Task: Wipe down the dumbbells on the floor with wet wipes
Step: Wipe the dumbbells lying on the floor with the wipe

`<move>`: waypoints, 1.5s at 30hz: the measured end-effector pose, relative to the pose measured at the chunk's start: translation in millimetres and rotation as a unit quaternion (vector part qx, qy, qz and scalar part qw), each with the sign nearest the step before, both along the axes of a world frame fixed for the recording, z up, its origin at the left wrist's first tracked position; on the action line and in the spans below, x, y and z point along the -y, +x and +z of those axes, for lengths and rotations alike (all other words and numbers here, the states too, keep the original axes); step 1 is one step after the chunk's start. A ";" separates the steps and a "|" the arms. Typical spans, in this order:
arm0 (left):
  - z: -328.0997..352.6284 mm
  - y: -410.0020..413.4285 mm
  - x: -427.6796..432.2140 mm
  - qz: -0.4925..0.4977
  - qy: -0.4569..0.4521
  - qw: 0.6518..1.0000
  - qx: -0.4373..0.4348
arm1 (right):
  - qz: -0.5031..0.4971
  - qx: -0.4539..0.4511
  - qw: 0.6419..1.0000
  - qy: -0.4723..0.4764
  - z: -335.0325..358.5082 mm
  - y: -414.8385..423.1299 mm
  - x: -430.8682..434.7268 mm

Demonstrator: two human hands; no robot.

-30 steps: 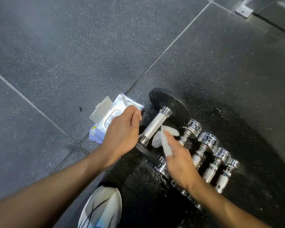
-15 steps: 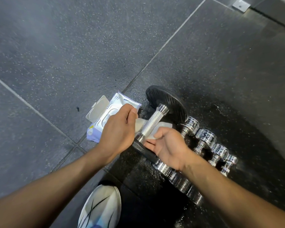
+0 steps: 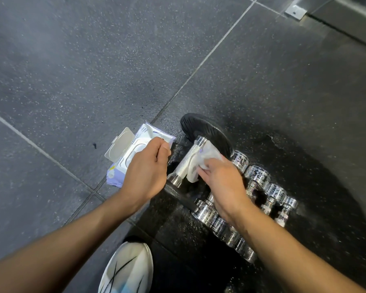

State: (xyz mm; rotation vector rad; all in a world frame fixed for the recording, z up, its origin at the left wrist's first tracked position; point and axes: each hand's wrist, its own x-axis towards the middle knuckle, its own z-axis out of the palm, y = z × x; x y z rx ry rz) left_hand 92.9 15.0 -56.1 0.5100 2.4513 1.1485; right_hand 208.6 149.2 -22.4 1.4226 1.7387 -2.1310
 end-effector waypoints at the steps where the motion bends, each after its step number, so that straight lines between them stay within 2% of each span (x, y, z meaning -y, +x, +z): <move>1: -0.3 -0.1 -0.3 0.000 0.001 1.000 -0.001 | 0.057 0.014 0.998 0.028 0.1 1.3 6.9; 3: -0.6 -0.2 -0.5 0.002 0.006 1.000 -0.002 | 0.124 0.035 0.991 0.048 -1.9 6.0 16.2; 6: -2.0 -0.2 -0.4 0.001 0.008 1.000 -0.006 | 0.171 0.045 0.983 0.057 -0.4 15.5 22.5; 9: -3.5 -0.4 -0.2 0.003 0.007 1.000 -0.011 | 0.209 0.057 0.968 0.125 0.8 15.1 19.0; 14: -2.9 -0.8 -0.2 0.003 0.012 1.000 -0.010 | 0.187 0.060 0.966 0.168 0.6 -2.4 11.1; 18: -2.0 -0.5 0.2 0.004 0.014 1.000 -0.012 | 0.285 0.079 0.937 0.184 6.3 11.9 33.0; 26: -3.5 -3.8 1.1 0.005 0.023 1.000 -0.009 | 0.363 0.109 0.882 0.279 2.5 6.9 26.9; 32: -2.7 -1.8 -0.2 0.007 0.026 1.000 -0.008 | 0.376 0.117 0.857 0.332 -1.8 7.0 16.4; 36: -3.2 -2.5 -0.2 0.008 0.024 1.000 -0.008 | 0.432 0.132 0.839 0.302 5.0 11.4 20.7; 42: -3.9 -4.0 0.8 0.010 0.017 1.000 -0.004 | 0.405 0.119 0.814 0.398 2.9 7.3 4.0; 45: -2.3 -2.6 0.3 0.009 0.013 1.000 -0.003 | 0.433 0.104 0.816 0.370 0.9 14.7 15.7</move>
